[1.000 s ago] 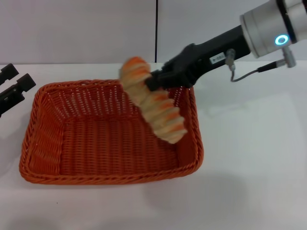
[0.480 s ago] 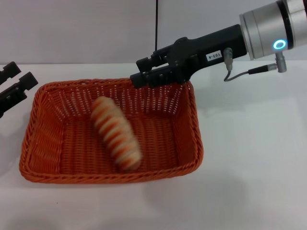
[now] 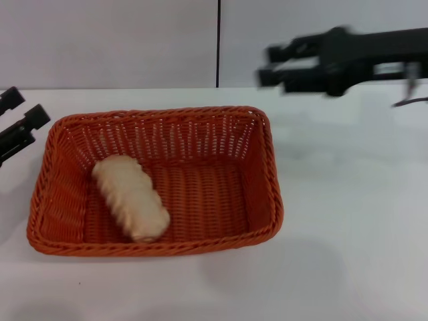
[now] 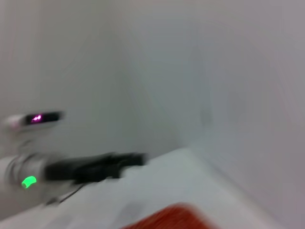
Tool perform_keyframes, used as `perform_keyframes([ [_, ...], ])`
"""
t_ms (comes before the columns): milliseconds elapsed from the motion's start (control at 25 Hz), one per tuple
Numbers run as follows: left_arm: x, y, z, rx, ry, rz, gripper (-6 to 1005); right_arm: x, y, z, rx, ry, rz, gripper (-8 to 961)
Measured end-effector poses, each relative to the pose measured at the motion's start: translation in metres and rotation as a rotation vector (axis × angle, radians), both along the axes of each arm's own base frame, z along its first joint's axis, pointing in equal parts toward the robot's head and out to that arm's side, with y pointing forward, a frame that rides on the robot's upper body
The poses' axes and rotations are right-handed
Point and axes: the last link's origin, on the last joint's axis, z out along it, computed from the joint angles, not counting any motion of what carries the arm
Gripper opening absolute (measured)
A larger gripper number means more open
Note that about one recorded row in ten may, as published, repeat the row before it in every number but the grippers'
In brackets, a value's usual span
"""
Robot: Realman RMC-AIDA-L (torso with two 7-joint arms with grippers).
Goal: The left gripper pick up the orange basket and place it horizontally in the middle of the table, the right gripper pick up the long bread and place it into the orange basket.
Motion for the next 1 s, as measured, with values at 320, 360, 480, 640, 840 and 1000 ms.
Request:
perform_keyframes([
  [320,-0.014,-0.015,0.004,0.123,0.046,0.010,770,0.105,-0.037,0.043,0.457,0.248,-0.155,519],
  [360,-0.017,-0.018,0.004,0.161,0.042,0.019,770,0.120,-0.041,0.044,0.506,0.278,-0.183,519],
  [480,-0.029,-0.029,-0.001,0.287,0.045,0.068,770,0.159,-0.054,0.042,0.653,0.335,-0.264,519],
  [640,-0.039,-0.040,-0.005,0.382,0.048,0.125,770,0.186,-0.067,0.031,0.781,0.325,-0.307,519],
  [840,-0.043,-0.051,-0.012,0.445,0.044,0.161,770,0.192,-0.074,0.018,0.881,0.358,-0.302,519],
  [1000,-0.044,-0.054,-0.018,0.447,0.038,0.179,770,0.192,-0.075,0.013,0.940,0.368,-0.297,519],
])
